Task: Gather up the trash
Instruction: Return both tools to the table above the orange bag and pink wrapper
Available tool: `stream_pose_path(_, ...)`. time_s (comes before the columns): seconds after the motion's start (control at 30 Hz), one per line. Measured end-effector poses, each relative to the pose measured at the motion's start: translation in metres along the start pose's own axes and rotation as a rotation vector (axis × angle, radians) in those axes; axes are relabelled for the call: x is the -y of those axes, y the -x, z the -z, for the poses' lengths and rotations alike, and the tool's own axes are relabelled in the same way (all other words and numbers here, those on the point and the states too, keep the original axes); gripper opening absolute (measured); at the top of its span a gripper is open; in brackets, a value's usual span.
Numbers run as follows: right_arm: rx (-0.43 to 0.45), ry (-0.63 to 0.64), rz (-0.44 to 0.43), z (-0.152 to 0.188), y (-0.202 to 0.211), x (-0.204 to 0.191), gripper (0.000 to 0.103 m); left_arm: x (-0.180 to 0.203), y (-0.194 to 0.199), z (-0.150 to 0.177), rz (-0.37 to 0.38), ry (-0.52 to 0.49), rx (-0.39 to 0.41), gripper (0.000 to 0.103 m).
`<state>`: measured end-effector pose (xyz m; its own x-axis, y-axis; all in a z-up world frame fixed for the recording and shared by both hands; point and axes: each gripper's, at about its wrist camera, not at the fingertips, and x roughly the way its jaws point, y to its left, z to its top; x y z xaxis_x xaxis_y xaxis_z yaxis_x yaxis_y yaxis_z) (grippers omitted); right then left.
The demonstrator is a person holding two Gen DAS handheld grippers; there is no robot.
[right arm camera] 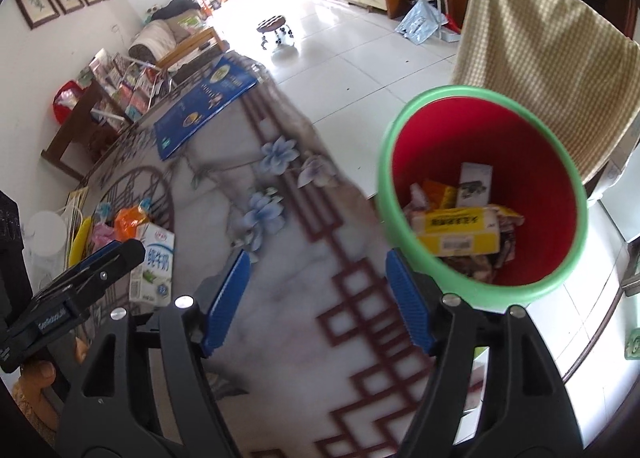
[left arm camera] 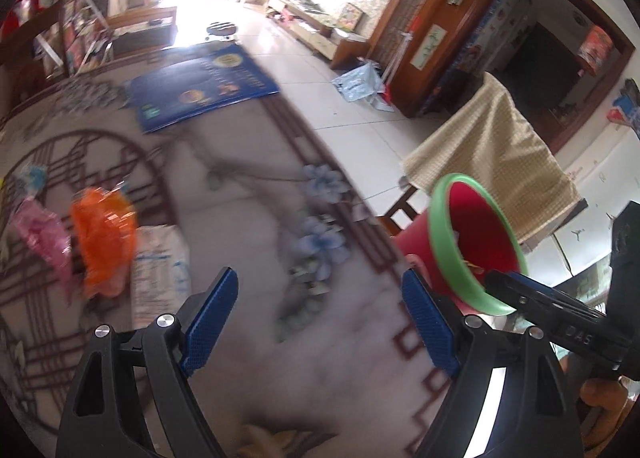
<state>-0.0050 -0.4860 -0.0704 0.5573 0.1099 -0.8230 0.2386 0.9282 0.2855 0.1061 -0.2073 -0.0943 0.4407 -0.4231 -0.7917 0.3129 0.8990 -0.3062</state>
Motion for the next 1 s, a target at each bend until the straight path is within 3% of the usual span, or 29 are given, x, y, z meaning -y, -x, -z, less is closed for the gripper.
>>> stream_pose_path(0.37,-0.074,0.048,-0.041,0.028,-0.03,-0.073,0.073,-0.155,0.033,0.024,-0.209,0.282,0.023,0.08)
stream_pose_path(0.57,-0.106,0.089,-0.056,0.045,-0.043,-0.115,0.073,-0.229,0.03,0.014,-0.254,0.416,0.026,0.08)
stream_pose_path(0.67,-0.119,0.091,-0.039,0.053,-0.045,-0.122,0.073,-0.252,0.016,0.001,-0.246,0.462,0.018,0.08)
stream_pose_path(1.0,-0.124,0.034,0.052,0.064,-0.04,-0.115,0.073,-0.261,-0.038,-0.028,-0.188,0.483,-0.035,0.077)
